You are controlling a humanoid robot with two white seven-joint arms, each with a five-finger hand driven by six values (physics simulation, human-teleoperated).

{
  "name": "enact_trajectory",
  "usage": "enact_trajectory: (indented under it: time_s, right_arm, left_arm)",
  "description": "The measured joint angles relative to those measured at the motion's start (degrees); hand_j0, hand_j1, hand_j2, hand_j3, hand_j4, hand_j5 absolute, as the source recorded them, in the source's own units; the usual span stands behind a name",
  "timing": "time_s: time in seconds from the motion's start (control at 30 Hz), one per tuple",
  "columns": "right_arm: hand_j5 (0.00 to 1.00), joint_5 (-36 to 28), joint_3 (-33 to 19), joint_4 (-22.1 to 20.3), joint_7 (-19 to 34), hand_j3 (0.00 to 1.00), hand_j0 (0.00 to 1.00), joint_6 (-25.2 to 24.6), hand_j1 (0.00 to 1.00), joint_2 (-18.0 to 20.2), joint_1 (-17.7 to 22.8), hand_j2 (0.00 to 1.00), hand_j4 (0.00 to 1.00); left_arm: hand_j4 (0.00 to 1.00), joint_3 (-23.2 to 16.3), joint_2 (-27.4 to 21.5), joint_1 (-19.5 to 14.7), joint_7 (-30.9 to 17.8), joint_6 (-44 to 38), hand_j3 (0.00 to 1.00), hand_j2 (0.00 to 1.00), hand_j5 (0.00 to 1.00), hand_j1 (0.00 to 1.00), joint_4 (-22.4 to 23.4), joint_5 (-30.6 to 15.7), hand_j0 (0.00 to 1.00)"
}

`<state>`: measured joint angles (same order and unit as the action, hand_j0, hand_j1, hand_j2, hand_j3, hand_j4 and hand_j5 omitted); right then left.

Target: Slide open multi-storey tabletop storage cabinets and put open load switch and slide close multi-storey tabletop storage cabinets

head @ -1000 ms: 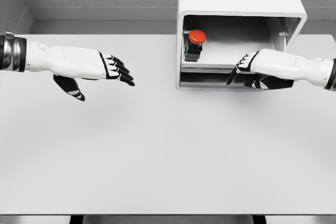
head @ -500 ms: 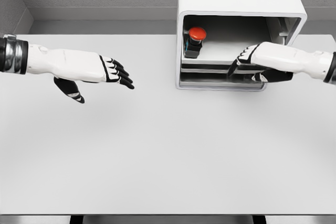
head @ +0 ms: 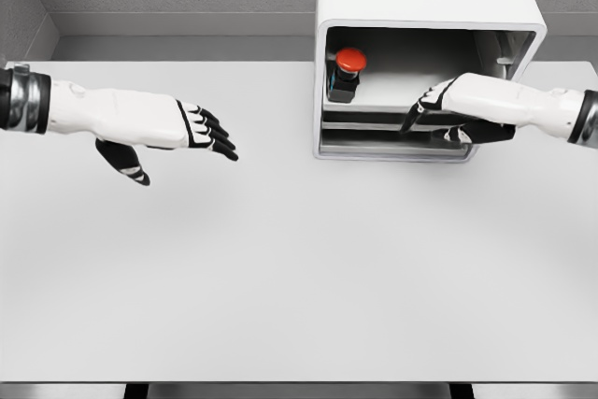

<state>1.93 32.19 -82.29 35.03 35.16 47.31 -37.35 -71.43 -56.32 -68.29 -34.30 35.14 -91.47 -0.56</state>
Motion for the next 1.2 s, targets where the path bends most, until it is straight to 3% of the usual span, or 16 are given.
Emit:
enact_trajectory:
  time_s: [0.47,0.63,0.7,0.77,0.8,0.83,0.9,1.03,1.2]
  right_arm:
    - [0.61,0.4,0.04,0.97,0.02,0.61,0.61,0.0,0.61,-0.26,-0.62,0.61,0.61]
    - [0.66,0.36,-1.83,-3.89,0.0,0.66,0.66,0.04,0.66,2.27,0.88,0.66,0.66]
    - [0.69,0.39,-4.04,-6.84,0.01,0.69,0.69,0.08,0.69,3.92,3.78,0.69,0.69]
    - [0.76,0.35,-8.16,-10.44,0.0,0.76,0.76,0.09,0.76,6.26,10.11,0.76,0.76]
    - [0.82,-0.05,-11.03,-12.26,-0.02,0.82,0.82,-0.07,0.82,7.56,15.4,0.82,0.82]
    - [1.0,-0.12,-13.98,-13.94,-0.02,1.0,1.0,-0.08,1.0,8.88,20.26,1.0,1.0]
    - [1.0,-0.19,-19.46,-16.1,-0.02,1.0,1.0,-0.06,1.0,11.5,30.47,1.0,1.0]
    - [1.0,-0.07,-25.82,-17.74,0.0,1.0,1.0,0.04,1.0,13.92,33.66,1.0,1.0]
    - [1.0,-0.19,-27.43,-18.22,0.0,1.0,1.0,0.01,1.0,14.54,34.72,1.0,1.0]
  left_arm:
    - [1.0,-0.25,-0.07,0.09,0.0,0.0,1.0,1.0,1.0,1.0,0.65,0.01,1.0]
    - [1.0,-0.4,-0.09,0.0,0.0,0.0,1.0,1.0,1.0,1.0,0.67,0.01,1.0]
    - [1.0,-0.45,-0.07,0.0,0.0,0.0,1.0,1.0,1.0,1.0,0.67,0.01,1.0]
    - [1.0,-0.45,-0.04,-0.08,0.01,0.02,1.0,1.0,1.0,1.0,0.65,0.02,1.0]
    - [1.0,-0.45,0.0,-0.17,0.03,0.0,1.0,1.0,1.0,1.0,0.65,-0.04,1.0]
    - [1.0,-0.45,0.03,-0.18,0.05,0.0,1.0,1.0,1.0,1.0,0.63,-0.06,1.0]
    - [1.0,-0.41,0.22,-0.26,0.07,0.01,1.0,1.0,1.0,1.0,0.53,-0.06,1.0]
    - [1.0,-0.34,0.47,-0.53,0.08,0.0,1.0,1.0,1.0,1.0,0.48,-0.09,1.0]
    - [1.0,-0.28,0.52,-0.44,0.09,0.0,1.0,1.0,1.0,1.0,0.52,-0.05,1.0]
